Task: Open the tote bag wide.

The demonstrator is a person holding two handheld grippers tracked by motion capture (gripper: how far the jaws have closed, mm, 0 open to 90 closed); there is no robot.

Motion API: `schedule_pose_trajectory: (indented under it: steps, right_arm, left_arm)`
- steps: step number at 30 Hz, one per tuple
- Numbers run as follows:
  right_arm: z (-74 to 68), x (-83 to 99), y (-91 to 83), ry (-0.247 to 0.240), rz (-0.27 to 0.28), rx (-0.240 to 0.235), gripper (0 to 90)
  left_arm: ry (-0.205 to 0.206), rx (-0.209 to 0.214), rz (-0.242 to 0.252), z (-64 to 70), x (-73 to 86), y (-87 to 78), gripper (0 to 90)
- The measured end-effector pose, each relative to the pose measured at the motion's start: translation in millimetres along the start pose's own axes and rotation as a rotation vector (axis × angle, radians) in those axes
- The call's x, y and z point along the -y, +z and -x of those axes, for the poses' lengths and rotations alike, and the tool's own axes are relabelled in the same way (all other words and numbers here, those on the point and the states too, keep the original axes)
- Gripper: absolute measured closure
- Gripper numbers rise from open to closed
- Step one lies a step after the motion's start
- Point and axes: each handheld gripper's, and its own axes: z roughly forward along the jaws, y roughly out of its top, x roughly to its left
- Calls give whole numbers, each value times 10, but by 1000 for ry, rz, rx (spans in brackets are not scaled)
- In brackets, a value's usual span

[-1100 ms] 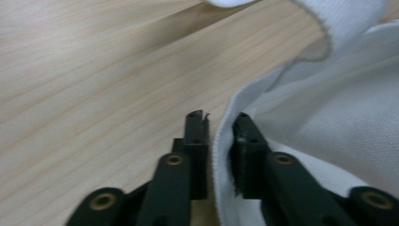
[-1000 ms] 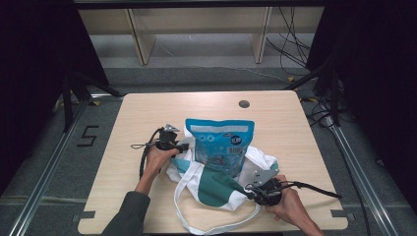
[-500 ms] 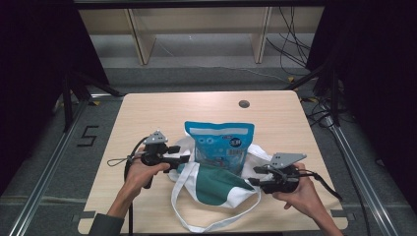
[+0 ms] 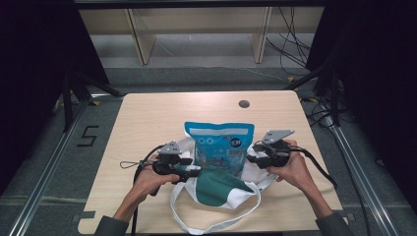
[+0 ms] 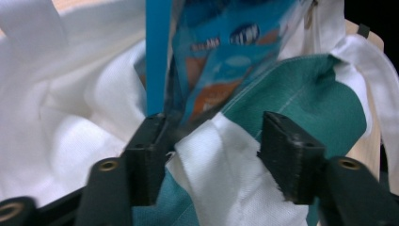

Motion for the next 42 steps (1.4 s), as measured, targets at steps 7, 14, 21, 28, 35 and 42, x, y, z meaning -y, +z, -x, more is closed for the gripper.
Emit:
schedule_pose_trajectory:
  steps: [7, 14, 21, 28, 35, 42]
  right_arm:
    - [293, -157, 99, 47, 74, 107, 858]
    - [566, -84, 603, 139, -56, 150, 859]
    - [598, 80, 864, 160, -164, 119, 856]
    - [677, -54, 405, 237, -24, 35, 590]
    - [389, -125, -249, 208, 136, -103, 518]
    - [-183, -9, -371, 85, 59, -238, 482]
  left_arm:
    - [177, -62, -120, 86, 130, -41, 703]
    - [278, -70, -256, 136, 394, 32, 771]
    - [243, -84, -248, 164, 443, 54, 764]
    - [94, -34, -35, 104, 126, -322, 534]
    - [60, -208, -39, -241, -147, -218, 444]
    - [-58, -191, -45, -571, -180, 94, 481]
